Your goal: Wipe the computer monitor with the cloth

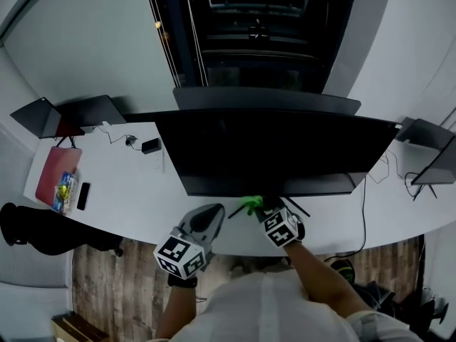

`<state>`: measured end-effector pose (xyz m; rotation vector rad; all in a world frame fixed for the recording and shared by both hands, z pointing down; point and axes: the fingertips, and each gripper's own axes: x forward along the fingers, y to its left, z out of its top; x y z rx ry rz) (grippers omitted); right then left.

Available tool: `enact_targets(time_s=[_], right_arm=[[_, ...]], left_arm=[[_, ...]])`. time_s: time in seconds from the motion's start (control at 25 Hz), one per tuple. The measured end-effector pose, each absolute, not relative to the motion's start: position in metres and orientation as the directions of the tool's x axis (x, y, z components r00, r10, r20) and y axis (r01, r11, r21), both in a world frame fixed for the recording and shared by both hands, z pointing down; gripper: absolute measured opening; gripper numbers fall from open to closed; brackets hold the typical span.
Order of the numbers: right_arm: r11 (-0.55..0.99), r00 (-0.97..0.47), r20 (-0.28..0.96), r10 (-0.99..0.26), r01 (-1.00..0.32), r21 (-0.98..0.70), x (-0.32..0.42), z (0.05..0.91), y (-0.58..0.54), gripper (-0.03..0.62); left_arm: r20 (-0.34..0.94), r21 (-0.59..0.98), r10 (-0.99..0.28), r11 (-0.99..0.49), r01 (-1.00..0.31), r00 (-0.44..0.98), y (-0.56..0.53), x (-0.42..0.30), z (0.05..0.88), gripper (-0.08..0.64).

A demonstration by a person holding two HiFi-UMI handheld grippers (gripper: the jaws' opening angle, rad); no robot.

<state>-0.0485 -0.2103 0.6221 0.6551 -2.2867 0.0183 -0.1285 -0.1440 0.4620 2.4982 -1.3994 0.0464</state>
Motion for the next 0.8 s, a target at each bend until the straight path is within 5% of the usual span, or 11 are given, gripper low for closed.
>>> enact_targets(time_s=[0.8], right_arm=[[0.857, -0.580, 0.668, -0.466, -0.482, 0.179, 0.032, 0.621, -0.225, 0.068]], left_arm=[[0.168, 0.223, -0.800, -0.538, -0.813, 0.576, -0.172, -0.049, 0.464, 0.021]])
